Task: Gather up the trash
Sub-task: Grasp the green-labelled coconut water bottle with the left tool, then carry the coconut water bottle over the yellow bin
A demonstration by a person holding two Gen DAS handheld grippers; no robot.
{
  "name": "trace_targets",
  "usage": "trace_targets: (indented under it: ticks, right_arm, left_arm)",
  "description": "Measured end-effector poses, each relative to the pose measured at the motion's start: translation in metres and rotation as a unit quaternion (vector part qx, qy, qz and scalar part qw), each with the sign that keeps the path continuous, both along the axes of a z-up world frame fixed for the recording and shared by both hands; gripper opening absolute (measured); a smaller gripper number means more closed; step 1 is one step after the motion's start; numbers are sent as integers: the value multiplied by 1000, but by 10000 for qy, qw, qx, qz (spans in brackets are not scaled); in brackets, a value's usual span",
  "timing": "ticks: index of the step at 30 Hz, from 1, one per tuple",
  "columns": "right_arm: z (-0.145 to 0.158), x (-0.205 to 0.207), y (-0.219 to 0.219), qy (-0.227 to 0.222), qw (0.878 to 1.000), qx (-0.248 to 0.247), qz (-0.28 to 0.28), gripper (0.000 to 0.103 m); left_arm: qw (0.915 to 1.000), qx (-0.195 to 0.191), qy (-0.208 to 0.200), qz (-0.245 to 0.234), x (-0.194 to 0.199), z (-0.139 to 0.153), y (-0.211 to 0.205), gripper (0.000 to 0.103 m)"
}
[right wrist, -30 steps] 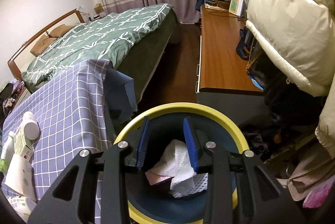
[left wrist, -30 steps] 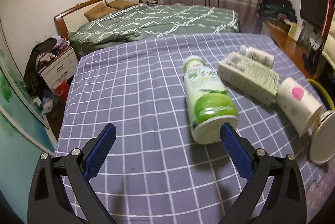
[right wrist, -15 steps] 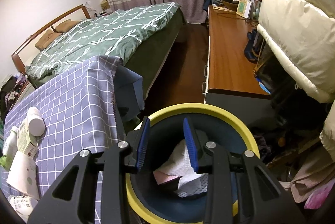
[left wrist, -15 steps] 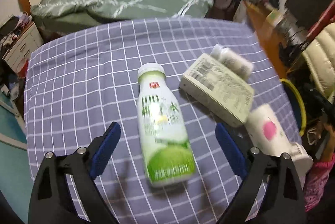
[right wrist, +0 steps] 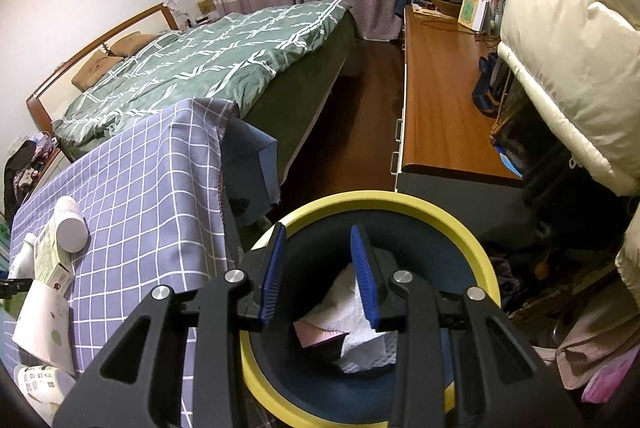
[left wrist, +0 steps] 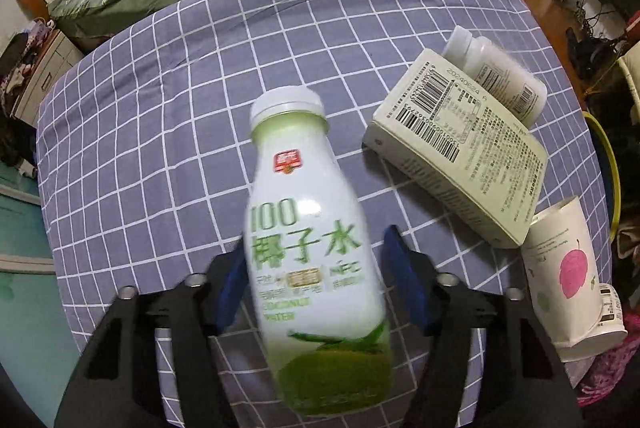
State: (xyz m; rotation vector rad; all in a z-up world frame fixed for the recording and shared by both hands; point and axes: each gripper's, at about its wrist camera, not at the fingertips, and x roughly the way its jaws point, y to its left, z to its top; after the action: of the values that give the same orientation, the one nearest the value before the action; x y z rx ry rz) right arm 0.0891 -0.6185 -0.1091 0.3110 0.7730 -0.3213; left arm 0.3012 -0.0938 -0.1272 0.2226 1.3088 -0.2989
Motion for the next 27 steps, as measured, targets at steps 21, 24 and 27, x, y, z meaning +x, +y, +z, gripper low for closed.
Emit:
trace_targets:
  ticks: [21,24,27]
  right_arm:
    - [8,-40,-2,-342,9992,194,116,32]
    - [8,-50,-5,-394,9989,217,120,32]
    - [12,-62,-12,-490,9985,224,87,32]
  left_arm:
    - [9898,-379,-1137,-775,-76,107,-25,52]
    - [9854,-464,-1300,-998,-88,127,-48,52]
    - [9785,-480,-1477,-1359,-97,145,-87,52]
